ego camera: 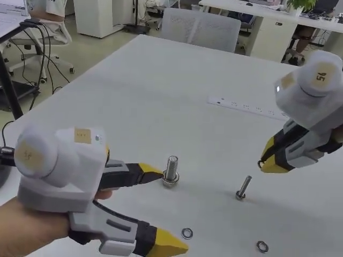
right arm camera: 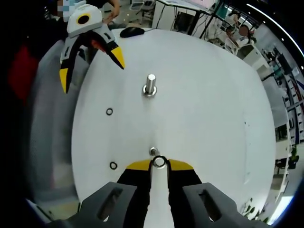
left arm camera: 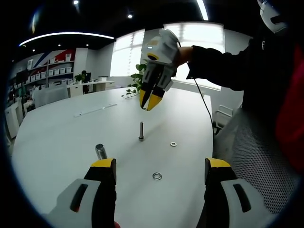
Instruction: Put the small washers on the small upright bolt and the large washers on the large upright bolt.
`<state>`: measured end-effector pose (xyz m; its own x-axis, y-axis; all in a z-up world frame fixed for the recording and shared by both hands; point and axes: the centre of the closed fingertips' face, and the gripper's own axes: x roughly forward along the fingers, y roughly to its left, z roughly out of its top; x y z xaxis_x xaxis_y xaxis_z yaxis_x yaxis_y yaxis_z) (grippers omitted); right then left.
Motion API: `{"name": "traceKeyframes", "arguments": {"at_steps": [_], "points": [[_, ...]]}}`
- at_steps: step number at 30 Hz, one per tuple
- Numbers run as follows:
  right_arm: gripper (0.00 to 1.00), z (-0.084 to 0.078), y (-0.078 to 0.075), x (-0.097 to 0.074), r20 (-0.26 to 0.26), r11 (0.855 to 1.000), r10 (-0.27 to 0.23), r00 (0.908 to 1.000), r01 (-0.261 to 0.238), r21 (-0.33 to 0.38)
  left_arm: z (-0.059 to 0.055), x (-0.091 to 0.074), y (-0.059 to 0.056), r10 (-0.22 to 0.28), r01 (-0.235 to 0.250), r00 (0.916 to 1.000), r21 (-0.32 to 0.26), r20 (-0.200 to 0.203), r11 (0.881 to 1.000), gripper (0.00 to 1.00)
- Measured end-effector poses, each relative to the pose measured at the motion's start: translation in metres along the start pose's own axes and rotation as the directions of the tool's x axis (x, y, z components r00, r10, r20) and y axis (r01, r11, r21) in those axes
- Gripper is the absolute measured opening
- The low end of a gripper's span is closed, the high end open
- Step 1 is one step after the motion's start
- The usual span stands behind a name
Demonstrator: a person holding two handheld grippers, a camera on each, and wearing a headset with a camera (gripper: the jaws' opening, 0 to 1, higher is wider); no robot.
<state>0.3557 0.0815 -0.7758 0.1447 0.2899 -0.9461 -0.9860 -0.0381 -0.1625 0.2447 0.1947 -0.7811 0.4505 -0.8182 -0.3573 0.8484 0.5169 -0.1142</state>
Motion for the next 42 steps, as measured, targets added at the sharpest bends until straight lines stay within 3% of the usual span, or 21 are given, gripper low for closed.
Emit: {"name": "traceKeyframes", "arguments": {"at_steps": [6,12,24,42], "points": [[0.14,-0.001,0.000,0.002,-0.006,1.000,0.002,1.0000,-0.002,-0.011,0.010,0.002,0.008,-0.002,0.002,1.0000,0.026,-0.002,1.000,0.75],[0.14,-0.002,-0.001,0.005,-0.008,1.000,0.004,1.0000,-0.004,-0.014,0.014,0.012,0.007,-0.028,0.028,0.9996,0.034,-0.003,0.999,0.75],[0.14,-0.001,-0.004,0.008,-0.003,1.000,0.013,0.9999,-0.013,-0.023,0.003,0.025,0.012,-0.032,0.033,0.9993,0.011,-0.017,0.999,0.75],[0.14,-0.004,0.001,0.029,-0.031,0.998,0.057,0.9979,-0.058,-0.038,0.000,0.028,0.013,-0.025,0.025,0.9995,-0.002,-0.019,1.000,0.75]]}}
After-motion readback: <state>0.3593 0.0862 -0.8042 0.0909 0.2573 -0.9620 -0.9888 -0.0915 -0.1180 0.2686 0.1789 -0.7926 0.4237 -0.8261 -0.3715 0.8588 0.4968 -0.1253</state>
